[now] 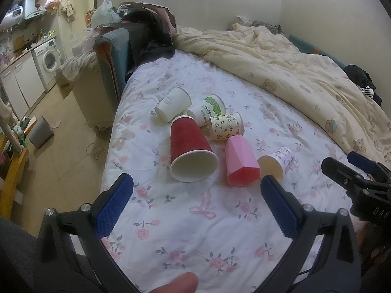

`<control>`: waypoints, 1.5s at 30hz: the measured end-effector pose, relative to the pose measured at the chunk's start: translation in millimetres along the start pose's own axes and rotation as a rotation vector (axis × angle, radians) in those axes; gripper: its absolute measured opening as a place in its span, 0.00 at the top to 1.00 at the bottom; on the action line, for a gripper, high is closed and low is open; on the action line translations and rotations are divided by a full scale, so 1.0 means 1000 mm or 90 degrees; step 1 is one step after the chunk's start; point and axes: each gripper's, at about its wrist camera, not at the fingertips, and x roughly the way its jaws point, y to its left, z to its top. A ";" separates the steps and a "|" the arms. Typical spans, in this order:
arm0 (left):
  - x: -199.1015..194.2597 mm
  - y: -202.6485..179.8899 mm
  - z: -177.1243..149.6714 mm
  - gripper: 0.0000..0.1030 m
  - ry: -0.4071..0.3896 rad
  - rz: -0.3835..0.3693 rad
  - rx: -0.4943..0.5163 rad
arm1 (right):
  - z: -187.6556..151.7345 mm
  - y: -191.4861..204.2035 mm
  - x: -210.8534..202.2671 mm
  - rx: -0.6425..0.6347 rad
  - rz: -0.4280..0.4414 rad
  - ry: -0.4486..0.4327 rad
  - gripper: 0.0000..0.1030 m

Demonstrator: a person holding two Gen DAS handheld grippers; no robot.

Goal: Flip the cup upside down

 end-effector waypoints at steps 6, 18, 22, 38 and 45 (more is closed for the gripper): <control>0.000 -0.001 0.000 0.00 0.000 0.001 0.000 | 0.001 -0.001 0.000 0.003 0.002 0.000 0.00; -0.008 0.015 0.025 0.00 -0.014 0.001 -0.016 | 0.028 0.002 0.005 -0.039 0.065 0.067 0.00; 0.000 0.026 0.045 0.00 0.009 0.013 -0.032 | 0.048 0.011 0.022 -0.093 0.055 0.091 0.00; 0.066 0.073 0.050 0.00 0.180 0.072 -0.101 | 0.107 0.083 0.128 -0.498 0.085 0.370 0.00; 0.086 0.084 0.044 0.00 0.235 0.072 -0.136 | 0.107 0.108 0.194 -0.624 0.057 0.452 0.02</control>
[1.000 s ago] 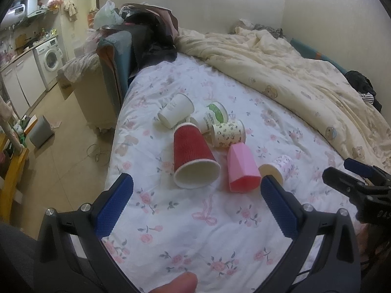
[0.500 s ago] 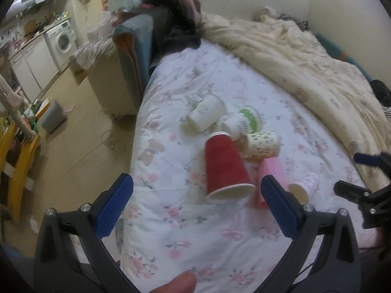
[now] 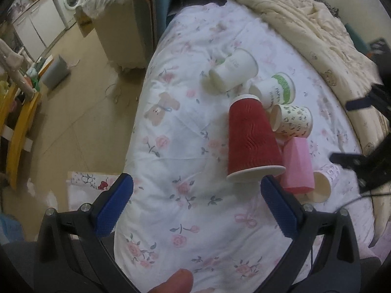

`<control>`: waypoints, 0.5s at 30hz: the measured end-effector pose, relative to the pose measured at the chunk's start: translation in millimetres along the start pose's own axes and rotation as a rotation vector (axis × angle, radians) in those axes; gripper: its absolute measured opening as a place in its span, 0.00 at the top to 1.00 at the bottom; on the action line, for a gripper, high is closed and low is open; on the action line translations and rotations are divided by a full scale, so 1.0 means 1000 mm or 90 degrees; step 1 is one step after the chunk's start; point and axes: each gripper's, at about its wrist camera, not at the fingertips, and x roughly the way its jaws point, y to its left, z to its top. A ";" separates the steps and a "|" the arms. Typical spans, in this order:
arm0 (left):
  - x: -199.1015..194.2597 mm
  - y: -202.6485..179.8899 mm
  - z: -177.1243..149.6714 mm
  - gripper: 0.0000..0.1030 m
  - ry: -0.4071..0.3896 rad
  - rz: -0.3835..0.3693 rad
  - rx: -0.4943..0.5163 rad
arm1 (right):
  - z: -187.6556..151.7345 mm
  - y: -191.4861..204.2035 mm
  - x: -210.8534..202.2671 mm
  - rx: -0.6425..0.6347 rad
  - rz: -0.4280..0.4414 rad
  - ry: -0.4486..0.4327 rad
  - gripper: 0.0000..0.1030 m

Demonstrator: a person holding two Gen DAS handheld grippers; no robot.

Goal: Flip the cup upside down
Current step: 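Reach the right gripper down to the yellow cartoon cup and close on it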

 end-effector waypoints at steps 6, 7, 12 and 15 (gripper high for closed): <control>0.005 -0.003 0.002 0.00 0.019 -0.022 0.000 | 0.043 -0.007 0.052 -0.021 -0.004 0.064 0.07; 0.005 -0.005 0.003 0.00 0.020 -0.024 0.004 | 0.047 -0.007 0.059 -0.026 -0.007 0.077 0.07; 0.005 -0.009 0.001 0.00 0.027 -0.024 0.020 | 0.061 -0.007 0.093 -0.027 -0.013 0.129 0.08; 0.007 -0.006 0.002 0.00 0.038 -0.028 0.008 | 0.067 -0.005 0.110 -0.032 -0.035 0.152 0.09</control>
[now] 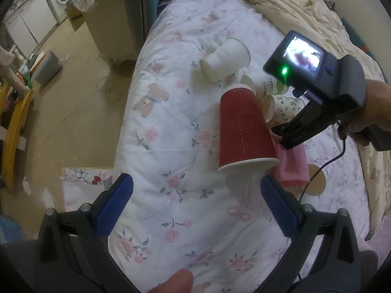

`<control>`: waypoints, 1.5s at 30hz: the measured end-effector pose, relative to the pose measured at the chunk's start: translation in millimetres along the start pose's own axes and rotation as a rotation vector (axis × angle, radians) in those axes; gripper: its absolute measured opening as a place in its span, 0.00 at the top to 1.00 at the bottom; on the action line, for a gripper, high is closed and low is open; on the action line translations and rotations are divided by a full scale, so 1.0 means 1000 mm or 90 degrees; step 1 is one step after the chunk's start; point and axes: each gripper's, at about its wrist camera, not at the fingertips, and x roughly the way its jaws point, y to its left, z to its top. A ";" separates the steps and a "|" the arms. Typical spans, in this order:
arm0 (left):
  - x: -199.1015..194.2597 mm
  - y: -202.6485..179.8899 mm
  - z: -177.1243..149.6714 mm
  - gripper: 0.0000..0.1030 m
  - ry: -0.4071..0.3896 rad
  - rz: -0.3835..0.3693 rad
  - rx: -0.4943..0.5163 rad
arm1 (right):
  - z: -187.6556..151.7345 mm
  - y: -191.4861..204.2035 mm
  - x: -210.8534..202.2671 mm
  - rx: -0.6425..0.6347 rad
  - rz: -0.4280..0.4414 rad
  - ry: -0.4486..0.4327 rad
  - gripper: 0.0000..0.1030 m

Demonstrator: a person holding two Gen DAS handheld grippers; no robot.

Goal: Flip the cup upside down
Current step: 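Reach the right gripper down to the yellow cartoon cup and close on it, then lift the yellow cartoon cup with the right gripper and turn it rim-down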

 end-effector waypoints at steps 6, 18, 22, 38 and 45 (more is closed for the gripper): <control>0.003 0.000 0.001 0.00 -0.001 0.011 -0.003 | 0.006 0.005 0.007 -0.009 -0.019 -0.009 0.29; 0.001 0.002 0.000 0.00 -0.012 0.015 0.000 | -0.023 -0.021 -0.050 0.044 0.006 -0.097 0.34; -0.001 0.003 0.000 0.00 -0.025 0.024 -0.001 | -0.044 -0.031 -0.080 0.082 0.022 -0.134 0.34; -0.027 -0.021 -0.031 0.00 -0.093 0.030 0.091 | -0.199 0.039 -0.126 0.334 0.205 -0.277 0.34; -0.027 -0.014 -0.056 0.00 -0.072 0.014 0.076 | -0.240 0.088 -0.101 0.411 0.321 -0.303 0.34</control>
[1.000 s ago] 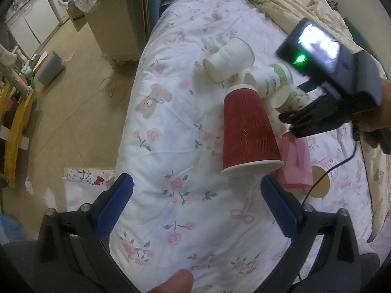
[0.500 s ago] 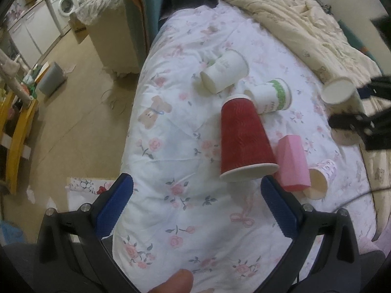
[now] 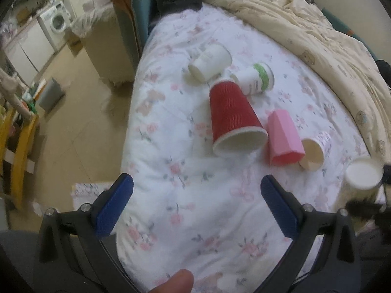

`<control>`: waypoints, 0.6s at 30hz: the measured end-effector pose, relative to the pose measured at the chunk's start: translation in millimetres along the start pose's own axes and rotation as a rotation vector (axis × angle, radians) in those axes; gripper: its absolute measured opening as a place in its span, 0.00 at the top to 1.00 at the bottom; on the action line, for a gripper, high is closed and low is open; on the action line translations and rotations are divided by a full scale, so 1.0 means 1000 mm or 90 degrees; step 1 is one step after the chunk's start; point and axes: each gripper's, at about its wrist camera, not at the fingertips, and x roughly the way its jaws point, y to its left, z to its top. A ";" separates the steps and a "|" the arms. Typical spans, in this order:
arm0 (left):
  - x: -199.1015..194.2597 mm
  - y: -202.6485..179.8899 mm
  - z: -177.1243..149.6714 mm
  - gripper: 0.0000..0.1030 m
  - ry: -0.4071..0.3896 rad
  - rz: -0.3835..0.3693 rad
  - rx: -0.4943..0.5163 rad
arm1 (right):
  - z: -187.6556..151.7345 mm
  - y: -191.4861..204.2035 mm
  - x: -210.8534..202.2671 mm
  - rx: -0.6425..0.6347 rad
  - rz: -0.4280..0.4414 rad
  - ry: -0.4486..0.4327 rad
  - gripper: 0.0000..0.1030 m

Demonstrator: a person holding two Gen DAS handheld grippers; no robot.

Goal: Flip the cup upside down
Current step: 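Lift the yellow cartoon cup with the right gripper and turn it rim-down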

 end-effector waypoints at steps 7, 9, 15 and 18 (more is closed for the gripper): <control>0.002 -0.004 -0.027 0.00 0.018 0.002 0.005 | -0.036 -0.009 0.024 0.108 0.071 -0.019 0.34; 0.001 -0.002 -0.029 0.00 0.013 0.014 0.002 | -0.040 -0.018 0.033 0.147 0.088 -0.022 0.34; 0.009 0.006 -0.031 0.00 0.022 0.036 -0.013 | -0.043 -0.044 0.067 0.225 0.126 -0.005 0.34; 0.013 0.006 -0.029 0.00 0.024 0.042 -0.014 | -0.042 -0.049 0.085 0.251 0.156 0.018 0.34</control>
